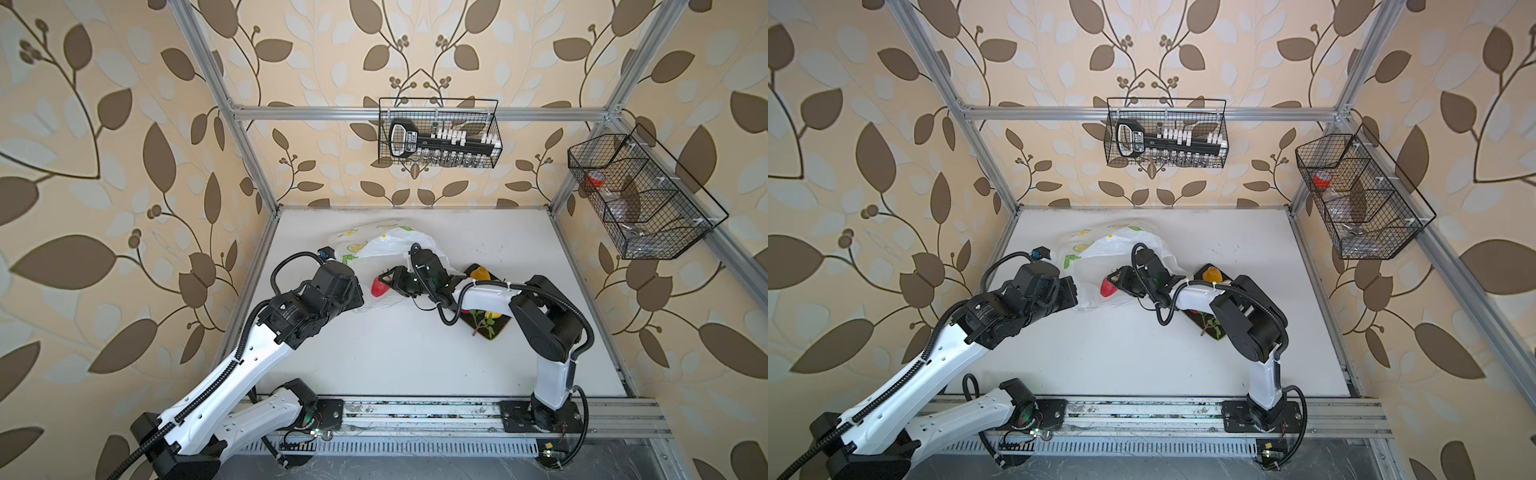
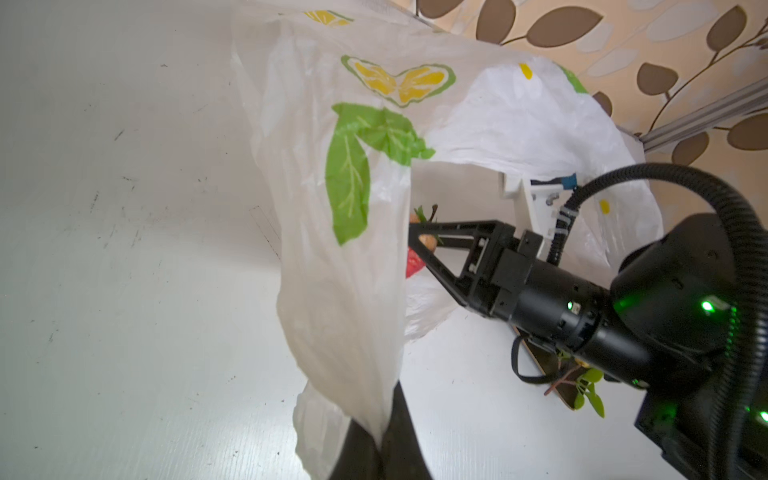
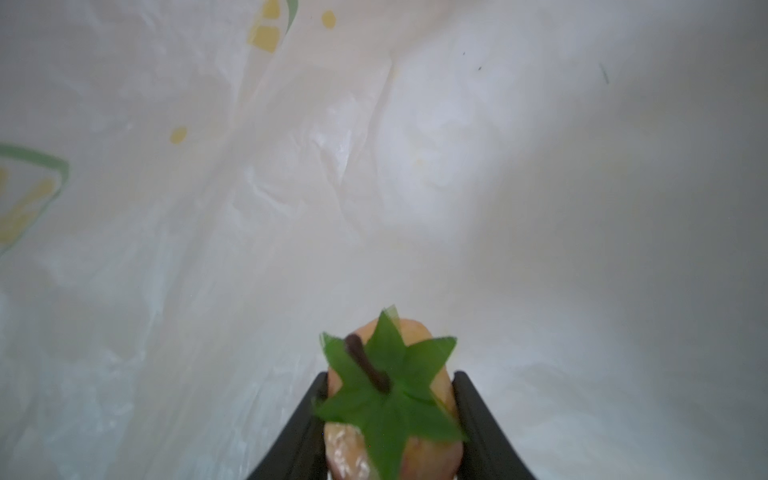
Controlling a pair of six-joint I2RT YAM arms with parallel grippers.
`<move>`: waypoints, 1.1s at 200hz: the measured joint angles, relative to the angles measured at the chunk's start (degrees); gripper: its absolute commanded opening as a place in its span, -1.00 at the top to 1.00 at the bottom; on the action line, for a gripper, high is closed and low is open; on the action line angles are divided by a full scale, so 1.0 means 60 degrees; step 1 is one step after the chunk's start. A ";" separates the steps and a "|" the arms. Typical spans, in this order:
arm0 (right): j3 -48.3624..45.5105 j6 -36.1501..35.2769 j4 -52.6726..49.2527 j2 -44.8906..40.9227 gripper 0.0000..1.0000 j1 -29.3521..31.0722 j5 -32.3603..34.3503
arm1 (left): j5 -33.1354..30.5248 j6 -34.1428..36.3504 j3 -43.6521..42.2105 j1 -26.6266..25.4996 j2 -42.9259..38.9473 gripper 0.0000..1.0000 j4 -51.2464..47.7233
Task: Take the fake fruits out of the plastic bag
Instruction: 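Pull the strawberry out of the bag and carry it over the mat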
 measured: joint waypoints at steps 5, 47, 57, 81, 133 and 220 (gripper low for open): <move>-0.0004 -0.0131 -0.0171 -0.0076 0.47 -0.0007 -0.0160 | -0.0073 -0.0018 0.0004 0.0000 0.0033 1.00 0.0069; -0.0007 -0.1745 -0.1716 -0.1111 0.47 -0.0033 -0.1158 | -0.0743 -0.0273 0.0073 0.0000 0.0619 1.00 0.0466; -0.0007 -0.2127 -0.2124 -0.1410 0.47 -0.0033 -0.1326 | -0.0867 -0.0390 0.0084 0.0000 0.0714 1.00 0.0466; -0.0098 -0.2932 -0.2914 -0.2171 0.45 -0.0029 -0.1632 | -0.1202 -0.0586 0.0102 0.0000 0.0747 1.00 0.0437; -0.0812 -0.4189 -0.4659 -0.4295 0.43 0.0277 -0.1508 | -0.1672 -0.0681 0.0109 0.0000 0.0678 1.00 0.0372; -0.2157 -0.4051 -0.7023 -0.8164 0.47 -0.1231 0.1432 | -0.2014 -0.0750 0.0109 0.0000 0.0142 1.00 0.0000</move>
